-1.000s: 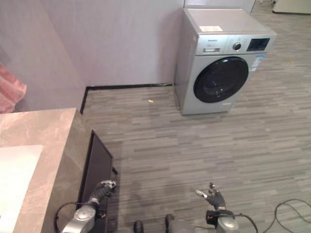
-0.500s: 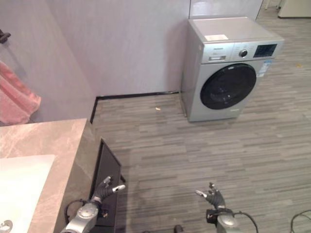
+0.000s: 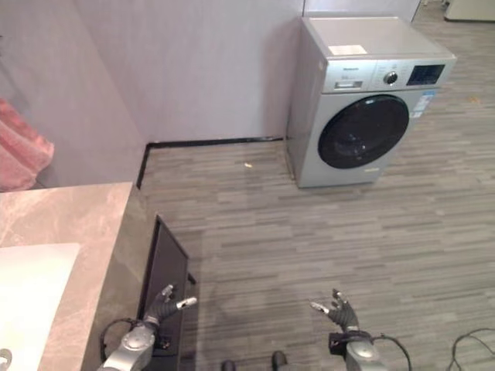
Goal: Put brush and paste in cup on sink, flatten towel.
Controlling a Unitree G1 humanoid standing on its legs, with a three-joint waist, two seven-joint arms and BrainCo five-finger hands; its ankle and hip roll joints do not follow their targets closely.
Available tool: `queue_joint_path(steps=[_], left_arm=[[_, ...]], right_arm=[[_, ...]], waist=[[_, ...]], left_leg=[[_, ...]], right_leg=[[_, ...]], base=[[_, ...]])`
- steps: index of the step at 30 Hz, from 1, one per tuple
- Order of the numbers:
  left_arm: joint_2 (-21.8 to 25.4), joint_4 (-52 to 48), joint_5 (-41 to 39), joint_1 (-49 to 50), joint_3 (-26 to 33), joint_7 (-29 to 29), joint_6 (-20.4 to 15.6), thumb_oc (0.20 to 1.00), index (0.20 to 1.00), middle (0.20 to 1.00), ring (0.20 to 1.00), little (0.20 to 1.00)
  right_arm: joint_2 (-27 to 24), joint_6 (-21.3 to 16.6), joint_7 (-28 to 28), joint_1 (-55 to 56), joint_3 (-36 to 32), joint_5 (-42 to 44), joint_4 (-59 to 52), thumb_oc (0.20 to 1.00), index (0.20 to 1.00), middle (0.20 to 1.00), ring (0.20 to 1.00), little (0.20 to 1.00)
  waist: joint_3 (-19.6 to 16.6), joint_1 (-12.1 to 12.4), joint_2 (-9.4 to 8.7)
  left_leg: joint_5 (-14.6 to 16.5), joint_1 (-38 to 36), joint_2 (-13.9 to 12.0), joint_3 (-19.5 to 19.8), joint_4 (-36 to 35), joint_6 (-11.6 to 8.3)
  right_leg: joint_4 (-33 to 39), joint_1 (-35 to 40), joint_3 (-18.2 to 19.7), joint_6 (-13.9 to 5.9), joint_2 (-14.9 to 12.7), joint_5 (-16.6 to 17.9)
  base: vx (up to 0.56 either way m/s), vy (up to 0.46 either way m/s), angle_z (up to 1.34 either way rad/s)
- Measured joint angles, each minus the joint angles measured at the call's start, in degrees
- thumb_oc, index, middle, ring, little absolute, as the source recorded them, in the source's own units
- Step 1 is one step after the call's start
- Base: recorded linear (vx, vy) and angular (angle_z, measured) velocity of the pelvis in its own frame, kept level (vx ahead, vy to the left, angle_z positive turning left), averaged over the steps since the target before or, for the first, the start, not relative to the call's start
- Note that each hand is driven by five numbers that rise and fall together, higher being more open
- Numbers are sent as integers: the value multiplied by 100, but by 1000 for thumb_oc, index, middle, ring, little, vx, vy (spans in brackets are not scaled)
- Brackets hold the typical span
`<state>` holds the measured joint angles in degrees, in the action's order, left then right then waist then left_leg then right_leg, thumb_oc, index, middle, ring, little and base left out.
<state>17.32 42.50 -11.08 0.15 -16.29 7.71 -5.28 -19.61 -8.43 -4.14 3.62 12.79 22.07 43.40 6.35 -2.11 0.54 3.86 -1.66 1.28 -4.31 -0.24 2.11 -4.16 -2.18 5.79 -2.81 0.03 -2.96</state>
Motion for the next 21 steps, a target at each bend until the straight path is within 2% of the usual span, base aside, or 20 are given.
queue_joint_path(steps=[1, 2, 3, 4, 6, 7, 8, 9, 10, 11, 12, 14, 15, 16, 17, 18, 19, 20, 21], left_arm=[[-4, -2, 9, -32, -2, -3, 8, 1000, 1000, 1000, 1000, 1000], [1, -21, 29, -83, -3, -12, 18, 1000, 1000, 1000, 1000, 1000], [9, -51, 30, -110, -6, -16, 37, 1000, 1000, 1000, 1000, 1000], [21, -91, 31, -117, -6, -22, 43, 1000, 1000, 1000, 1000, 1000], [49, -98, 94, -210, -22, -39, 54, 1000, 1000, 1000, 1000, 1000], [36, -101, 107, -200, -31, -46, 63, 1000, 1000, 1000, 1000, 1000], [50, -99, 141, -182, -26, -45, 107, 1000, 1000, 1000, 1000, 1000], [81, -62, 237, -217, 19, -40, 129, 1000, 1000, 1000, 1000, 1000], [81, -39, 256, -227, 40, -37, 132, 1000, 1000, 1000, 1000, 1000], [80, -26, 257, -201, 79, -30, 129, 1000, 1000, 1000, 1000, 1000], [17, 68, 253, -177, 163, -23, 134, 1000, 1000, 1000, 1000, 1000], [18, 111, 253, -125, 164, -28, 135, 1000, 1000, 1000, 1000, 1000], [-4, 136, 260, -9, 140, -28, 159, 1000, 1000, 1000, 1000, 1000], [-46, 128, 260, 72, -10, -40, 177, 1000, 1000, 1000, 1000, 1000], [-44, 140, 263, 72, -78, -72, 175, 1000, 1000, 1000, 1000, 1000], [-45, 143, 263, 62, -74, -153, 173, 1000, 1000, 1000, 1000, 1000], [-27, 150, 264, 99, -63, -178, 178, 1000, 1000, 1000, 1000, 1000], [-22, 205, 269, 17, -125, -201, 184, 1000, 1000, 1000, 1000, 1000], [-18, 256, 269, -112, -200, -211, 189, 1000, 1000, 1000, 1000, 1000]], right_arm=[[-8, 17, -1, 5, -45, -53, -1, 1000, 1000, 1000, 1000, 1000], [-53, 41, -3, -107, -58, -77, -69, 1000, 1000, 1000, 1000, 1000], [-76, 57, -3, -86, -85, -98, -138, 1000, 1000, 1000, 1000, 1000], [-77, 71, -2, -46, -109, -102, -200, 1000, 1000, 1000, 1000, 1000], [-80, 75, -3, -16, -163, -101, -249, 1000, 1000, 1000, 1000, 1000], [-73, 90, -9, 44, -194, -100, -271, 1000, 1000, 1000, 1000, 1000], [-44, 95, -8, 132, -223, -100, -355, 1000, 1000, 1000, 1000, 1000], [-33, 95, -1, 212, -231, -98, -473, 1000, 1000, 1000, 1000, 1000], [-33, 96, -2, 226, -250, -98, -467, 1000, 1000, 1000, 1000, 1000], [-43, 96, -4, 247, -268, -97, -449, 1000, 1000, 1000, 1000, 1000], [-52, 94, 2, 255, -266, -97, -433, 1000, 1000, 1000, 1000, 1000], [-41, 97, 26, 283, -260, -98, -427, 1000, 1000, 1000, 1000, 1000], [-74, 113, 40, 434, -268, -101, -444, 1000, 1000, 1000, 1000, 1000], [-118, 140, 32, 637, -269, -100, -447, 1000, 1000, 1000, 1000, 1000], [-137, 145, 36, 706, -261, -100, -428, 1000, 1000, 1000, 1000, 1000], [-164, 147, 46, 759, -264, -102, -427, 1000, 1000, 1000, 1000, 1000], [-193, 142, 46, 724, -265, -101, -462, 1000, 1000, 1000, 1000, 1000], [-262, 118, 43, 741, -277, -101, -546, 1000, 1000, 1000, 1000, 1000], [-279, 107, 37, 737, -314, -101, -550, 1000, 1000, 1000, 1000, 1000]], waist=[[89, -1, 9], [255, -37, 64], [300, -48, 42], [324, -49, 5], [544, -115, -149], [544, -191, -164], [561, -250, -123], [597, -303, -89], [595, -344, -92], [577, -336, -118], [548, -342, -119], [464, -356, -133], [283, -369, -105], [101, -480, 29], [46, -520, 55], [-13, -461, 14], [-82, -420, -13], [-150, -484, -39], [-187, -542, 7]], left_leg=[[65, 12, -4, 3, 32, 91], [98, -7, -27, 19, 109, 116], [109, -8, -43, 55, 151, 141], [111, -27, -10, 66, 186, 142], [547, 129, 256, 263, 909, 417], [631, 158, 273, 317, 1028, 435], [671, 175, 279, 419, 1082, 459], [677, 170, 270, 501, 1082, 473], [663, 163, 260, 479, 1062, 480], [685, 110, 264, 400, 1034, 439], [829, 68, 250, 374, 1060, 394], [1030, -31, 223, 377, 1098, 261], [1298, -175, 103, 468, 1127, 103], [1466, -309, -78, 764, 1314, -40], [1448, -323, -117, 913, 1578, -180], [1323, -64, -167, 1043, 2480, -397], [1115, 178, -179, 1130, 3041, -676], [897, 664, -184, 1156, 4013, -867], [790, 1035, -177, 1124, 4644, -860]], right_leg=[[-393, -135, 6, -73, 9, -52], [-1409, -596, -36, -293, 60, -182], [-1996, -853, -39, -417, 76, -268], [-2323, -978, -33, -487, 54, -317], [-4025, -1706, 58, -599, -69, -229], [-4221, -1860, 53, -582, -32, -278], [-4127, -1975, 5, -449, 85, -472], [-3735, -2090, -120, -337, 116, -567], [-3470, -2098, -230, -315, 93, -572], [-2911, -2180, -383, -285, 54, -554], [-2350, -2232, -472, -206, 71, -489], [-1787, -2247, -467, -217, 59, -225], [-1531, -2021, -461, -81, 98, 18], [-1420, -1757, -501, -31, 321, 247], [-1435, -1605, -501, 269, 458, 170], [-1287, -1317, -506, 473, 557, 91], [-1211, -1169, -517, 593, 597, 49], [-1098, -1071, -708, 744, 567, 67], [-1024, -1004, -814, 771, 569, 90]], base=[[23, 97, -6], [9, 84, -2], [27, 109, 9], [60, 92, 16], [218, 39, 36], [326, -27, 41], [259, -53, 41], [259, -53, 45], [315, -96, 32], [321, -110, -5], [327, -110, -10], [313, -199, -1], [498, -364, 43], [272, -216, 76], [379, -350, 72], [156, -192, 27], [229, -303, 19], [141, -194, 35], [333, -322, 65]])
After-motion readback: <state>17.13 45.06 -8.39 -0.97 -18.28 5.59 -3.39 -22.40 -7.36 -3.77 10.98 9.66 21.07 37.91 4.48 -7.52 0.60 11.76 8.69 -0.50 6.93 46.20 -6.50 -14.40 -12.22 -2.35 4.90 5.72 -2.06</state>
